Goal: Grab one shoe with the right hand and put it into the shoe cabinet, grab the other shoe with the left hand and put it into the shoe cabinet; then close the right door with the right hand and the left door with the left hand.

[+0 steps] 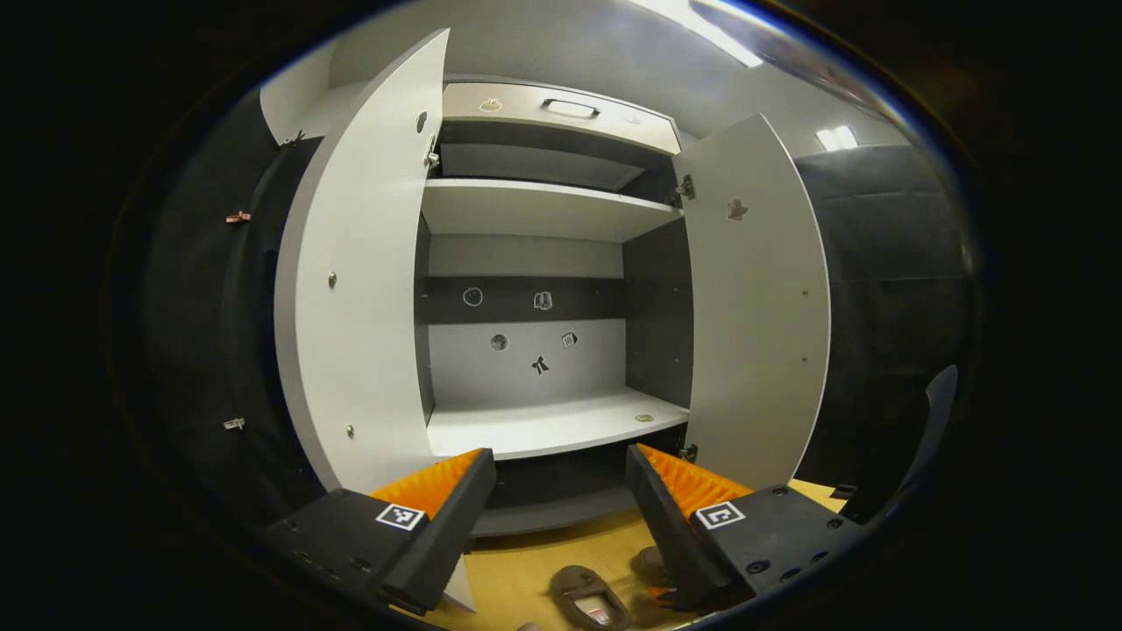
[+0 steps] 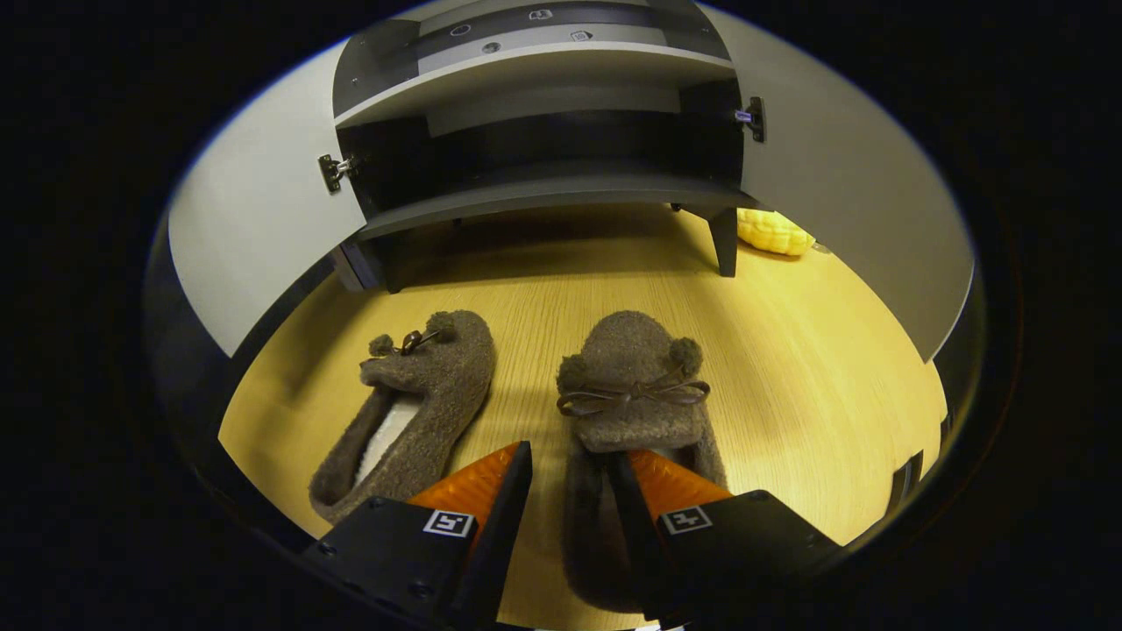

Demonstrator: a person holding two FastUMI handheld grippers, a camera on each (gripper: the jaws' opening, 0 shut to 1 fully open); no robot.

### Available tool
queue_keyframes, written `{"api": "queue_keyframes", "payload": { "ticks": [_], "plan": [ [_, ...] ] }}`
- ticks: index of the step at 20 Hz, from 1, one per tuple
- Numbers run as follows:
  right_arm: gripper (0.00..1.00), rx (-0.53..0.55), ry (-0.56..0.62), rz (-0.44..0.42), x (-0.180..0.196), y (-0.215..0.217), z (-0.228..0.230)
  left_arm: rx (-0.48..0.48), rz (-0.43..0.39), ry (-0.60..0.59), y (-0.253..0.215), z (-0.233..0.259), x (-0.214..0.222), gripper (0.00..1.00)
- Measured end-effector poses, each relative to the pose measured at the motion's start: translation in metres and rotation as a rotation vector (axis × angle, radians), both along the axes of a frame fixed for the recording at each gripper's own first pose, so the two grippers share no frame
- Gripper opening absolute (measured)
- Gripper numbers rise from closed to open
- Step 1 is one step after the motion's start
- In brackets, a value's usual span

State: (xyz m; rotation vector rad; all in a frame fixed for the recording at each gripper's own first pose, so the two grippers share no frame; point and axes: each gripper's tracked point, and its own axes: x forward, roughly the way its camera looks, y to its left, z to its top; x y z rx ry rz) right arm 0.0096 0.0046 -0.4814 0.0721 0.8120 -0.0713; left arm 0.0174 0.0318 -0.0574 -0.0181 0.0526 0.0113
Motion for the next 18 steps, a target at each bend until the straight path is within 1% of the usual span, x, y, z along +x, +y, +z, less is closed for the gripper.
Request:
{"api": "queue_keyframes", "payload": {
  "ticks": [2, 4, 5, 6, 7, 9, 10, 11, 13, 14, 15, 18],
  "plan": [
    [0.59, -0.026, -0.001, 0.002, 0.007, -0.003, -0.004, 0.001, 0.010, 0.016, 0.004, -0.006, 0.001, 0.96],
    [0.57, -0.040, -0.008, -0.004, 0.016, -0.007, -0.009, -0.002, 0.023, 0.033, 0.009, -0.012, 0.001, 0.96],
    [0.49, -0.045, -0.008, -0.009, 0.019, -0.009, -0.010, -0.004, 0.029, 0.042, 0.012, -0.015, 0.000, 0.96],
    [0.55, -0.044, -0.010, -0.011, 0.021, -0.010, -0.012, -0.006, 0.036, 0.047, 0.014, -0.017, 0.000, 0.96],
    [0.53, -0.069, -0.014, -0.021, 0.022, -0.015, -0.008, -0.007, 0.043, 0.052, 0.016, -0.018, -0.001, 0.96],
    [0.28, -0.059, -0.015, -0.022, 0.021, -0.014, -0.011, -0.007, 0.055, 0.057, 0.019, -0.020, -0.003, 0.96],
    [0.29, -0.057, -0.011, -0.019, 0.024, -0.014, -0.013, -0.006, 0.058, 0.060, 0.020, -0.021, -0.004, 0.96],
    [0.35, -0.060, -0.006, -0.012, 0.024, -0.014, -0.013, -0.006, 0.059, 0.064, 0.019, -0.023, -0.005, 0.96],
    [0.34, -0.078, -0.020, -0.007, 0.024, -0.015, -0.008, -0.008, 0.059, 0.072, 0.017, -0.026, -0.006, 0.96],
    [0.20, -0.103, -0.027, -0.011, 0.026, -0.018, -0.009, -0.008, 0.058, 0.077, 0.016, -0.026, -0.006, 0.96],
    [0.05, -0.099, -0.001, 0.007, 0.023, -0.016, -0.013, -0.007, 0.059, 0.080, 0.015, -0.028, -0.007, 0.96],
    [0.05, -0.079, -0.002, 0.027, 0.024, -0.014, -0.012, 0.005, 0.060, 0.082, 0.013, -0.028, -0.011, 0.95]
  ]
}}
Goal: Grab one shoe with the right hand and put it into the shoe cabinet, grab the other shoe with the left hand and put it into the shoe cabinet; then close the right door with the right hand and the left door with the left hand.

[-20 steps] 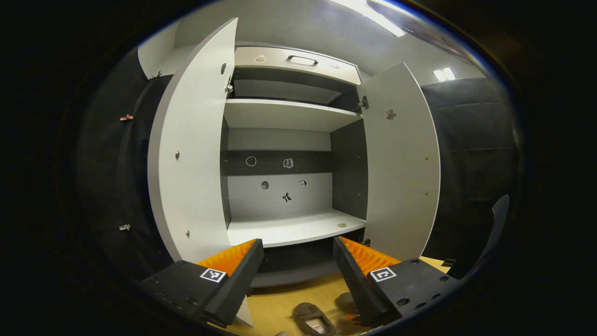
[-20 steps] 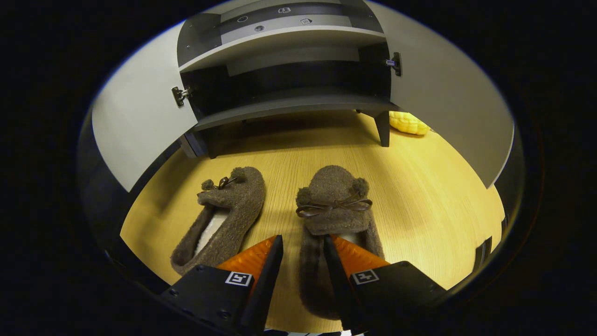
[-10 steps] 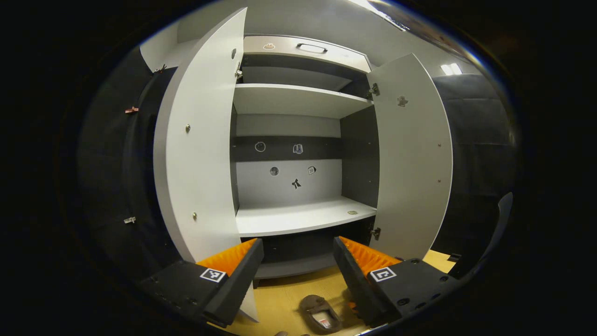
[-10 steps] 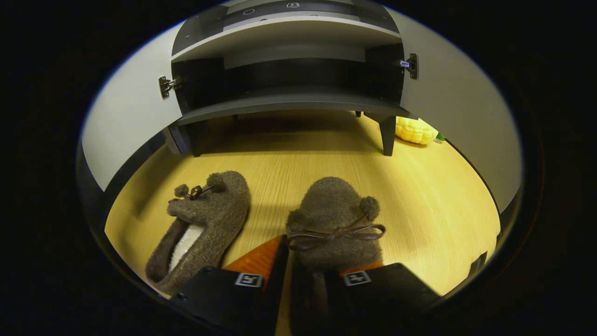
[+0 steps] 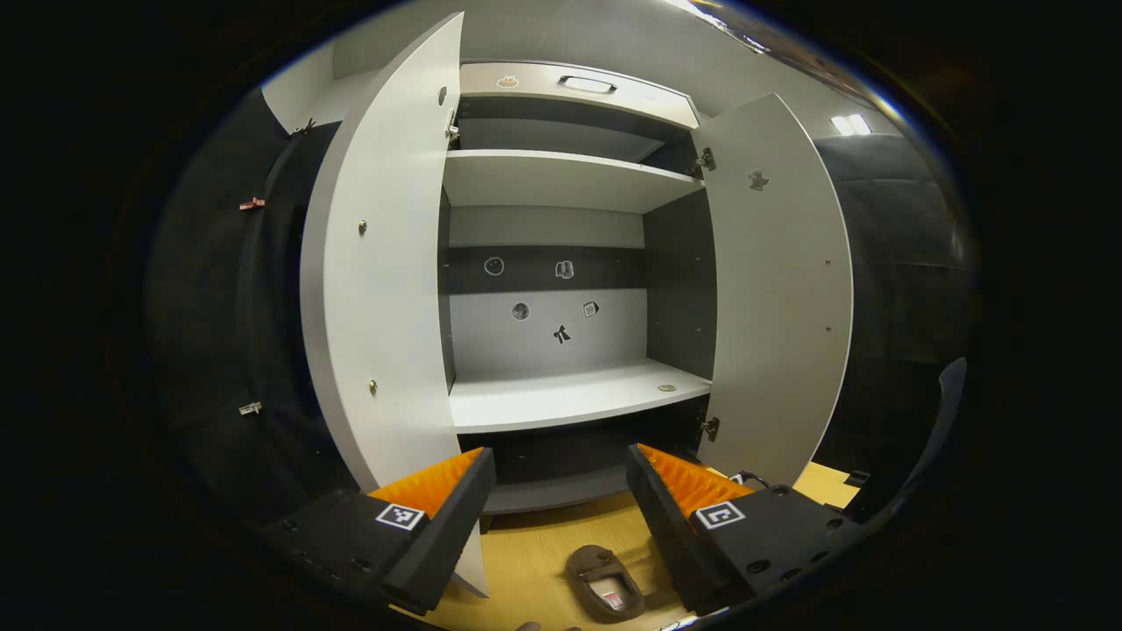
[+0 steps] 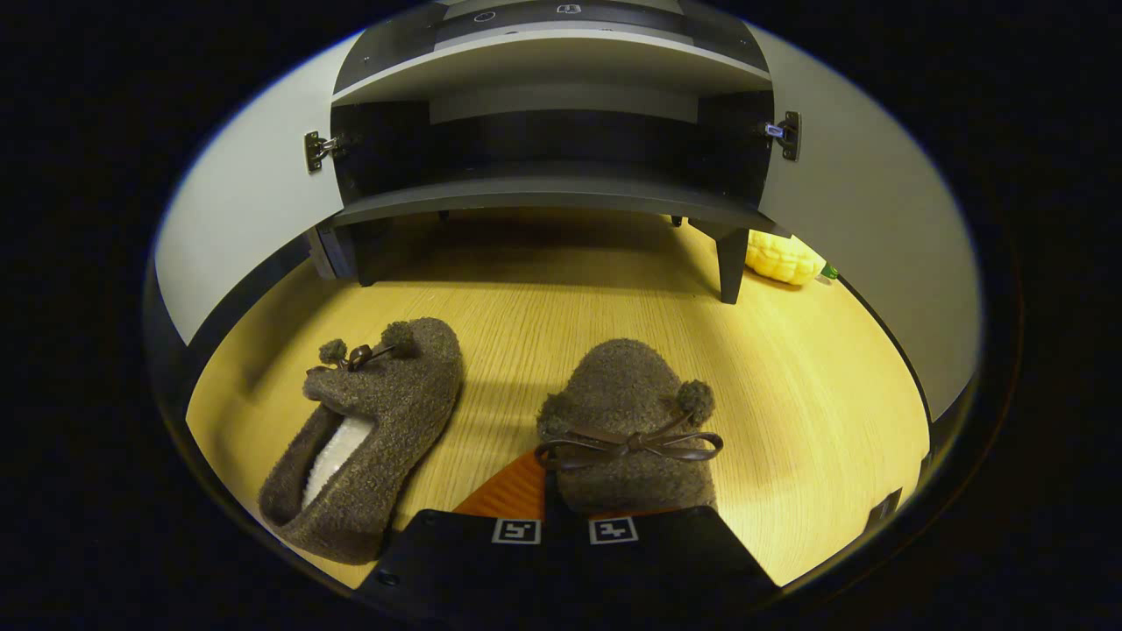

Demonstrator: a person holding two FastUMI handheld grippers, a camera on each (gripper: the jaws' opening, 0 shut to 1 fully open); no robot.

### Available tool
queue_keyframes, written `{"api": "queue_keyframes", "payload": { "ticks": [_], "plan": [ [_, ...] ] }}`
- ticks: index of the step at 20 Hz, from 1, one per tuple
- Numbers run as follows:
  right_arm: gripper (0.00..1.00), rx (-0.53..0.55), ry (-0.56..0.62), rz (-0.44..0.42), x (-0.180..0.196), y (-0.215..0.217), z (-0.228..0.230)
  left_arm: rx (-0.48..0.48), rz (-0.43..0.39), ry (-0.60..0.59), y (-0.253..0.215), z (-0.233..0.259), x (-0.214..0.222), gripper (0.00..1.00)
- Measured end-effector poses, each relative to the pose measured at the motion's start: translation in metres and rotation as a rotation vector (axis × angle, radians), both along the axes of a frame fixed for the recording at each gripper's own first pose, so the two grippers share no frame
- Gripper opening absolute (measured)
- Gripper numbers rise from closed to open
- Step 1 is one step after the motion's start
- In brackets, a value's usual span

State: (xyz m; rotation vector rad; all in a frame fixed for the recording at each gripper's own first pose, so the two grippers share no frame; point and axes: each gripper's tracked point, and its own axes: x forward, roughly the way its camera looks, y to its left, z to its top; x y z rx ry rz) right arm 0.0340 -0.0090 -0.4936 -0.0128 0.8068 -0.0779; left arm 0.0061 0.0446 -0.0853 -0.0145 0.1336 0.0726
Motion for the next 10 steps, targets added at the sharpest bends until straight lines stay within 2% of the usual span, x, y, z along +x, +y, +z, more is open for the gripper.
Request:
{"api": "queue_keyframes", "payload": {
  "ticks": [5, 10],
  "plan": [
    [0.06, 0.029, -0.024, 0.009, -0.004, 0.000, 0.030, -0.008, -0.008, -0.001, -0.005, -0.001, -0.004, 0.96],
    [0.05, 0.045, -0.134, 0.017, 0.000, -0.003, 0.126, -0.032, -0.023, -0.014, -0.007, 0.001, -0.009, 0.96]
  ]
}}
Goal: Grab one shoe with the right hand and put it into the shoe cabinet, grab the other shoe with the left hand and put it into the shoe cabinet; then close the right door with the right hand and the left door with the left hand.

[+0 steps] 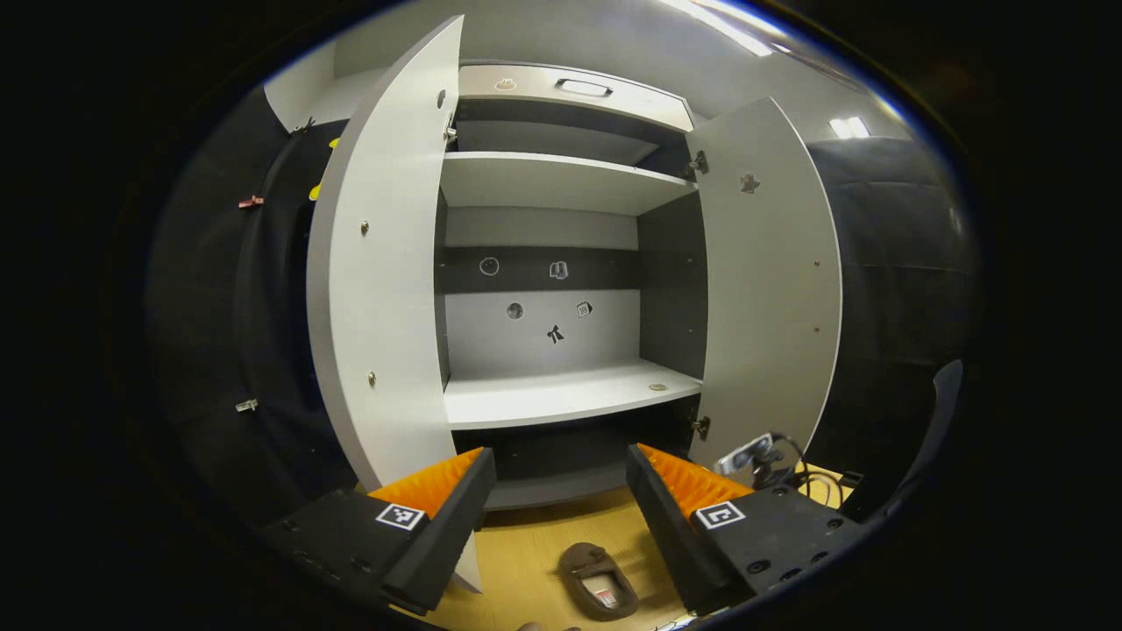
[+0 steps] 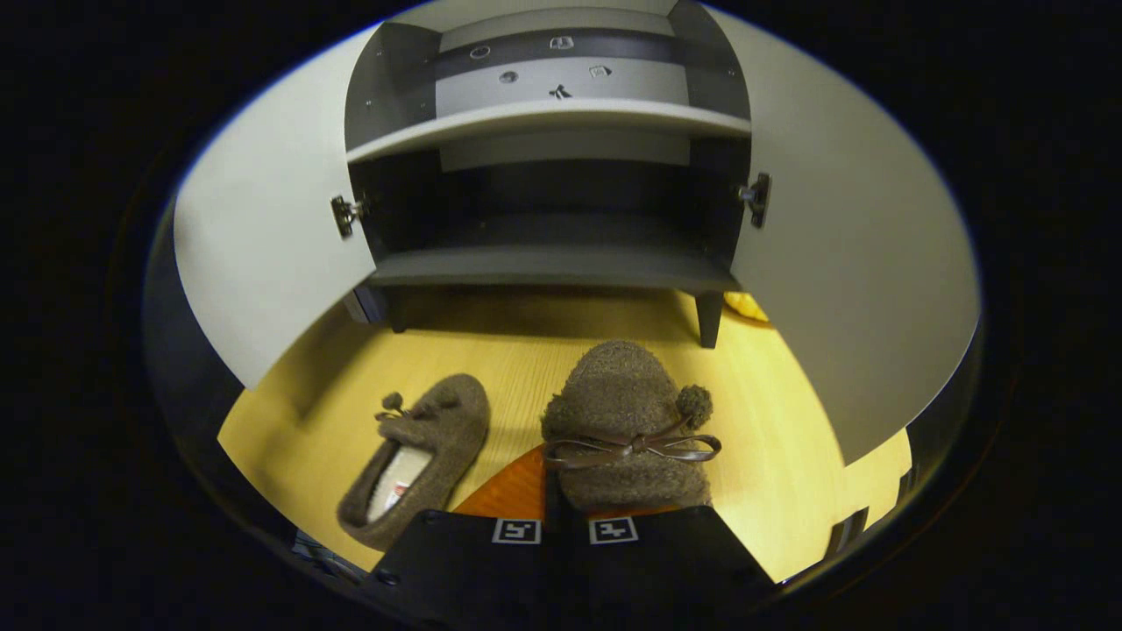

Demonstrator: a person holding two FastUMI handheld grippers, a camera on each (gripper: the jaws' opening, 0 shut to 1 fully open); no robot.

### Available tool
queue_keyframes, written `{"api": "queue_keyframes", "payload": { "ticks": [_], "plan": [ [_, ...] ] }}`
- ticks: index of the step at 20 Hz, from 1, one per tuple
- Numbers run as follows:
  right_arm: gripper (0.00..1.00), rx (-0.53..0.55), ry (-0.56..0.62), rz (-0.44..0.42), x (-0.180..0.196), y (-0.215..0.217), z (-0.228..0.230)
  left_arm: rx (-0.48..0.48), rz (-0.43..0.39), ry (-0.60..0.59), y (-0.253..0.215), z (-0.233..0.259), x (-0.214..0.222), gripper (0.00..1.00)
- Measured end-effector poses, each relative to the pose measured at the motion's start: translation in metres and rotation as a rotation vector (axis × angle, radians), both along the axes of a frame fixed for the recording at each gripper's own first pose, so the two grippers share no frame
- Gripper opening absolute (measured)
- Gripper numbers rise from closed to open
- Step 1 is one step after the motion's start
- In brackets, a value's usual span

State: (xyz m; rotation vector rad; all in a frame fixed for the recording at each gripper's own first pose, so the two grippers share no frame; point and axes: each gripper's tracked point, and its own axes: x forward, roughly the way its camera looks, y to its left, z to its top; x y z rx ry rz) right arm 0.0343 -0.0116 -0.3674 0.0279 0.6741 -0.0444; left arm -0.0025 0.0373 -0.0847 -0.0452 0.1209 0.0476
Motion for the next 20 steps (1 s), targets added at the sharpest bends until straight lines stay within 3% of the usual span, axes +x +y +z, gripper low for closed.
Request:
{"api": "queue_keyframes", "payload": {
  "ticks": [7, 13, 16, 20],
  "plan": [
    [0.05, -0.092, -0.207, 0.025, 0.043, -0.011, 0.161, -0.076, -0.022, -0.017, 0.005, -0.003, -0.015, 0.96],
    [0.05, -0.124, -0.366, 0.068, 0.103, 0.002, 0.271, -0.062, -0.035, -0.029, 0.013, -0.003, -0.025, 0.96],
    [0.05, -0.095, -0.407, 0.069, 0.143, 0.003, 0.304, -0.074, -0.046, -0.036, 0.010, 0.002, -0.028, 0.96],
    [0.05, -0.063, -0.357, 0.054, 0.205, -0.006, 0.298, -0.106, -0.040, -0.040, 0.007, 0.007, -0.031, 0.96]
  ]
}}
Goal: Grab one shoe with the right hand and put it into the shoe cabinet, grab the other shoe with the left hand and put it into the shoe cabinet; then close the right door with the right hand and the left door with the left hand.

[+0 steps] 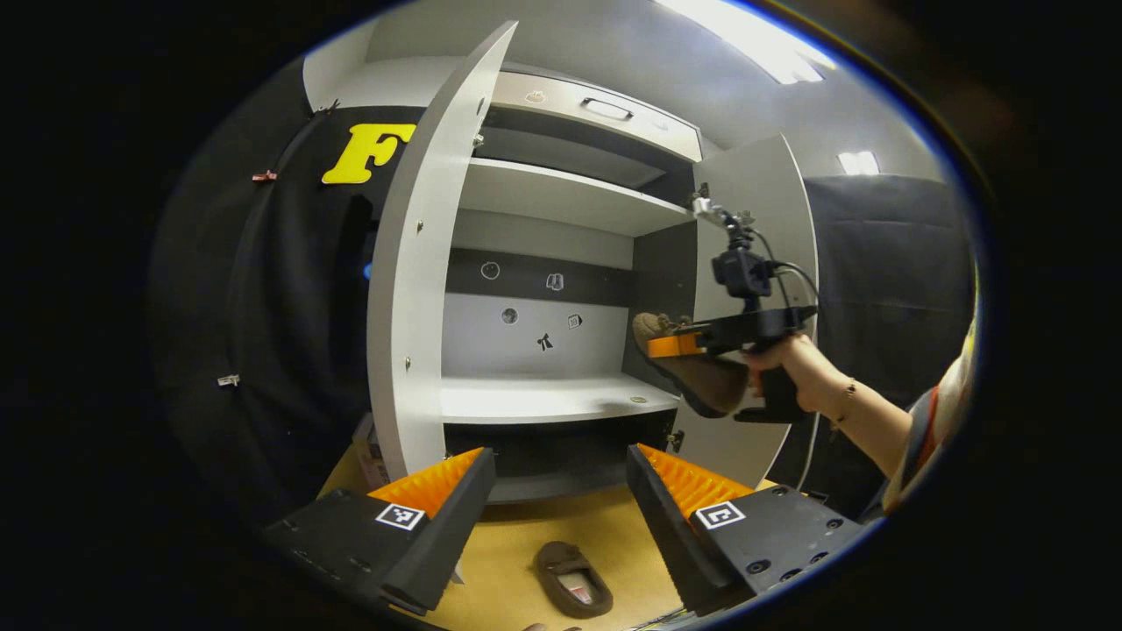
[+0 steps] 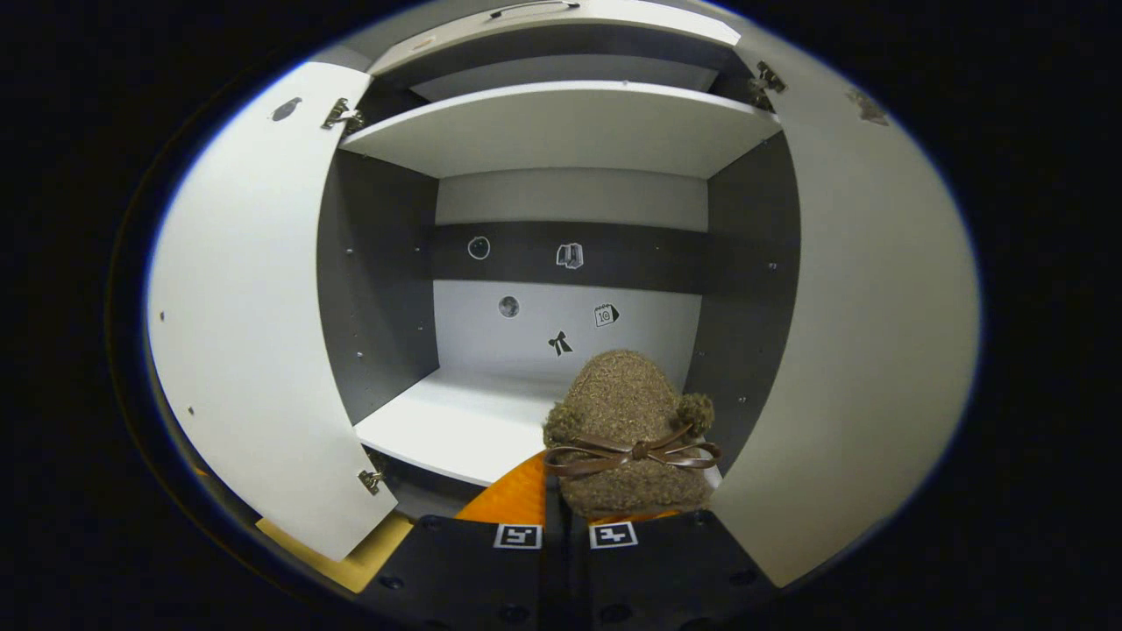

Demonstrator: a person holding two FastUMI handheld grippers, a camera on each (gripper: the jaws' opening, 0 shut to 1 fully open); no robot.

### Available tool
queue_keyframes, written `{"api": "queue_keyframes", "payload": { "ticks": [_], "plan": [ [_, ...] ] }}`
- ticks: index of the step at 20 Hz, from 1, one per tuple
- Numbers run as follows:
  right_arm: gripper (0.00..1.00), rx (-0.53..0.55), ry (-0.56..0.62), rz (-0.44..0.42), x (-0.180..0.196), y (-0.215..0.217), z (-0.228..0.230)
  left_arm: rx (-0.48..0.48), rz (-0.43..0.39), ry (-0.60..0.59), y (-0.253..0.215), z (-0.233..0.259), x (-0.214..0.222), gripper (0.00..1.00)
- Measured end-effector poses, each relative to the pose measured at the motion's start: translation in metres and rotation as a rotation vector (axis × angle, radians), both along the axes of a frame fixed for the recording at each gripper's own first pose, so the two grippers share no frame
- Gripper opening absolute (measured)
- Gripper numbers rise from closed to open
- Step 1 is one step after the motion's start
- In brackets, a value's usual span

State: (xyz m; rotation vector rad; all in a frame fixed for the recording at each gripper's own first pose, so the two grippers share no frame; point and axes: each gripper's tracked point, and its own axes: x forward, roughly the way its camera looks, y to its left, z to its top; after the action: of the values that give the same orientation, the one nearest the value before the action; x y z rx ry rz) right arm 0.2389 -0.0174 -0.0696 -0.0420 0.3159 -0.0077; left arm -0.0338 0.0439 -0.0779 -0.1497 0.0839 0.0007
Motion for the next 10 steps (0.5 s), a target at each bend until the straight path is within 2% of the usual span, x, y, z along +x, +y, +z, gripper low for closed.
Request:
{"api": "queue_keyframes", "payload": {
  "ticks": [6, 10],
  "plan": [
    [0.05, 0.037, 0.087, -0.036, 0.099, -0.025, -0.038, -0.002, 0.074, 0.050, 0.002, -0.009, 0.015, 0.94],
    [0.05, -0.021, 0.143, -0.039, 0.150, -0.044, -0.074, -0.072, 0.141, 0.074, 0.003, -0.019, 0.034, 0.93]
  ]
}}
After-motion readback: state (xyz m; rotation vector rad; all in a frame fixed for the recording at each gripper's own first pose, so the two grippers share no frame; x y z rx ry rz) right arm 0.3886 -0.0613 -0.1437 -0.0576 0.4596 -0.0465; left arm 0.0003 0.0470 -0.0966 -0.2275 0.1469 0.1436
